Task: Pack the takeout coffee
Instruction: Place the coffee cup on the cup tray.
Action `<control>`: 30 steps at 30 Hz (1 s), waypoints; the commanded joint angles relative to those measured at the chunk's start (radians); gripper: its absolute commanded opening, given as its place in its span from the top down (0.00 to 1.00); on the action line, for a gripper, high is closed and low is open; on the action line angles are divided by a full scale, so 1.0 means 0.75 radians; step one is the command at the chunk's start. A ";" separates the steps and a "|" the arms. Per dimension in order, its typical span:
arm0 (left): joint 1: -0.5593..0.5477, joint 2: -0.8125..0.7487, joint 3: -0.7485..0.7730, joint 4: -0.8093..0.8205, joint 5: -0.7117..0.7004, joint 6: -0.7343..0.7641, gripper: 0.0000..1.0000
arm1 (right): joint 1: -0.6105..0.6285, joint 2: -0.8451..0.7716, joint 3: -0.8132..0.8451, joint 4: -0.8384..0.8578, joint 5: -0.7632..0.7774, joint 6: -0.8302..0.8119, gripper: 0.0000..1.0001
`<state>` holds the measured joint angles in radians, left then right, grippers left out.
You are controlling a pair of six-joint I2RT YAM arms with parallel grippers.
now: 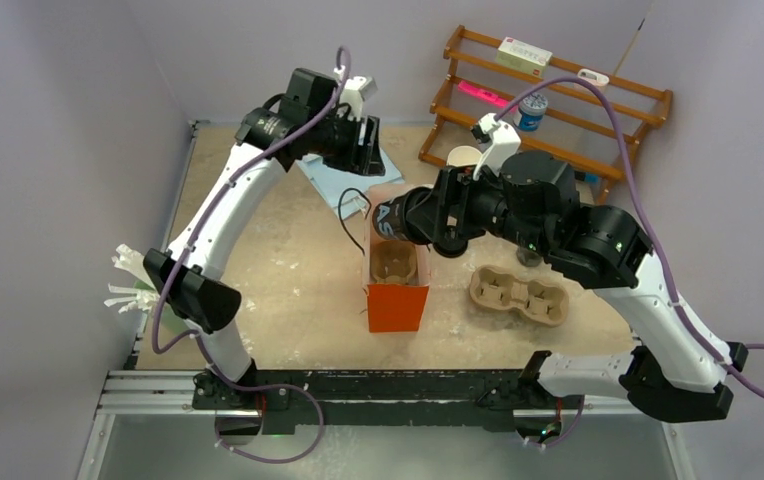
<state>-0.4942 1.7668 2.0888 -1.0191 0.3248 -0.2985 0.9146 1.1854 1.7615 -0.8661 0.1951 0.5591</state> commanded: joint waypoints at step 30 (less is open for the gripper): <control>-0.084 -0.010 -0.417 0.454 0.287 0.754 0.57 | 0.083 0.127 -0.001 -0.236 0.303 0.155 0.89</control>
<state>-0.5484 1.7542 1.7687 -0.6804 0.5381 0.2115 0.9707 1.2850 1.7756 -1.0344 0.3538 0.6559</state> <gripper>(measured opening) 0.504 0.709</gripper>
